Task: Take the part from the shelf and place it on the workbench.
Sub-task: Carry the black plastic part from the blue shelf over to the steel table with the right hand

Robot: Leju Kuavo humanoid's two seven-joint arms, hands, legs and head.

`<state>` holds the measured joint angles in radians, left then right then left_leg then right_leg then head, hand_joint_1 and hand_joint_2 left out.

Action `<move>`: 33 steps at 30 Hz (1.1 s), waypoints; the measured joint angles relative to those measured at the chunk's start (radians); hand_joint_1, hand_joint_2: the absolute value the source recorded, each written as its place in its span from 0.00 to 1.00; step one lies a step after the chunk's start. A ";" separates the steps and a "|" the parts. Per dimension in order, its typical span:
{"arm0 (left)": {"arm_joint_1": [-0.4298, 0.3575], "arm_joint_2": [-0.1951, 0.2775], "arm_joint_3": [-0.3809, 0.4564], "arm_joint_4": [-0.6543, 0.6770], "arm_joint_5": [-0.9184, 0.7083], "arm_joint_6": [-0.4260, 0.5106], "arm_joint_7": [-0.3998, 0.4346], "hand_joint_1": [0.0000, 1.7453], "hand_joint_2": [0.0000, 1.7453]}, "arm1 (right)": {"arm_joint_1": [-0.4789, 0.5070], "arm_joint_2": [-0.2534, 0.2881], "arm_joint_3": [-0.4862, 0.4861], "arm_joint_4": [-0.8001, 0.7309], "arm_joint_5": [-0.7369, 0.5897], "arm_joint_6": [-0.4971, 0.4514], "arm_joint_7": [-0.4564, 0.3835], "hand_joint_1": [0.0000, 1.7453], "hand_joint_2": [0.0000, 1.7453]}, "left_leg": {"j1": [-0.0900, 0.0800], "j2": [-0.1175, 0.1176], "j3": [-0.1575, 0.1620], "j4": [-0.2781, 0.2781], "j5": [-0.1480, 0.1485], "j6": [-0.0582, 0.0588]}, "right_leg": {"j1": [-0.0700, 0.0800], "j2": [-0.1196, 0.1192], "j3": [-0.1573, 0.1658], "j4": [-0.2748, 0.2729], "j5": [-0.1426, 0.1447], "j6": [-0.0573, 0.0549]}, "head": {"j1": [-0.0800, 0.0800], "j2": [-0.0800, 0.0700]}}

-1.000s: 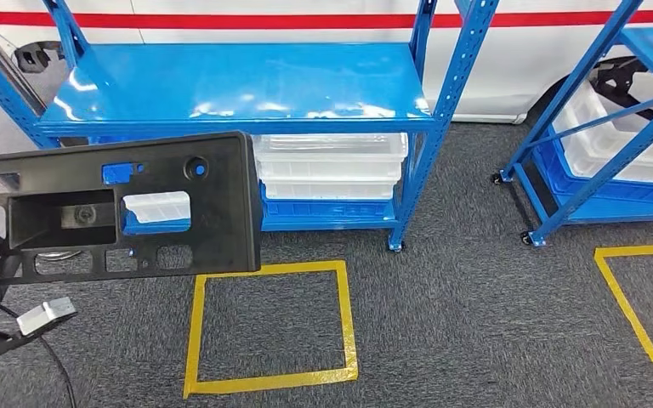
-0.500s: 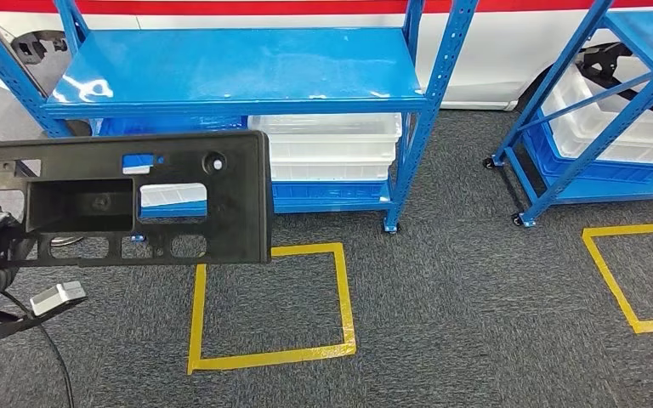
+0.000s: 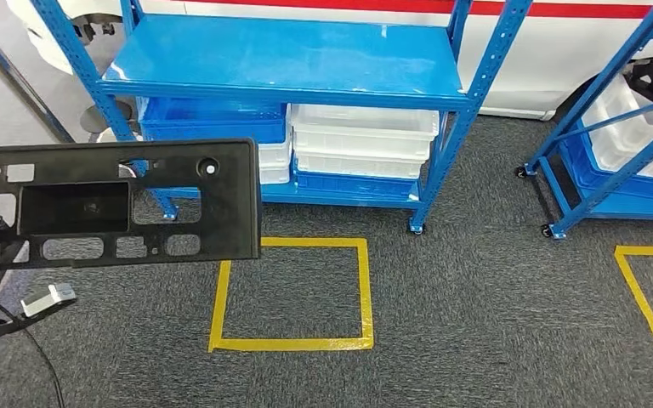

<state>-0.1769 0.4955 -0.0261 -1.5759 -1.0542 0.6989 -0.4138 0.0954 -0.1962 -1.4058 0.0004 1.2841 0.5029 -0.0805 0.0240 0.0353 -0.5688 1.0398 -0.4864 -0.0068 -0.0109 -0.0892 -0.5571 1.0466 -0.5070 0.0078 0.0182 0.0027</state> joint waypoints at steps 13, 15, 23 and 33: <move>0.029 -0.015 0.035 -0.011 0.014 0.001 -0.087 1.00 1.00 | 0.017 -0.002 0.018 -0.001 -0.004 -0.019 -0.035 0.00 0.00 | -0.015 -0.141 -0.038 -0.006 0.043 0.023 | 0.016 0.169 0.014 0.002 -0.005 -0.058 | -0.003 0.000; 0.038 -0.019 0.047 -0.017 0.016 0.001 -0.093 1.00 1.00 | 0.017 -0.003 0.020 -0.001 -0.004 -0.020 -0.038 0.00 0.00 | -0.012 -0.153 -0.044 -0.009 0.049 0.010 | 0.015 0.143 0.021 -0.020 0.004 -0.053 | -0.002 0.000; 0.045 -0.031 0.069 -0.023 0.017 0.001 -0.100 1.00 1.00 | 0.021 0.002 0.027 0.000 -0.004 -0.019 -0.038 0.00 0.00 | 0.002 -0.034 -0.116 0.208 -0.062 -0.037 | 0.004 0.028 0.016 -0.040 0.020 -0.044 | -0.003 0.000; 0.048 -0.046 0.093 -0.027 0.008 0.001 -0.134 1.00 1.00 | 0.014 0.003 0.047 0.000 0.003 -0.018 -0.044 0.00 0.00 | -0.001 -0.032 -0.007 -0.026 0.036 0.030 | -0.001 0.034 -0.018 0.062 -0.058 0.010 | -0.002 0.000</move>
<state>-0.1291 0.4497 0.0669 -1.6031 -1.0458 0.7000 -0.5477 0.1089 -0.1928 -1.3586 0.0008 1.2873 0.4845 -0.1247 0.0232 0.0036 -0.5757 1.0141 -0.4502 0.0236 -0.0122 -0.0551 -0.5747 1.1085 -0.5649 0.0178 0.0158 0.0027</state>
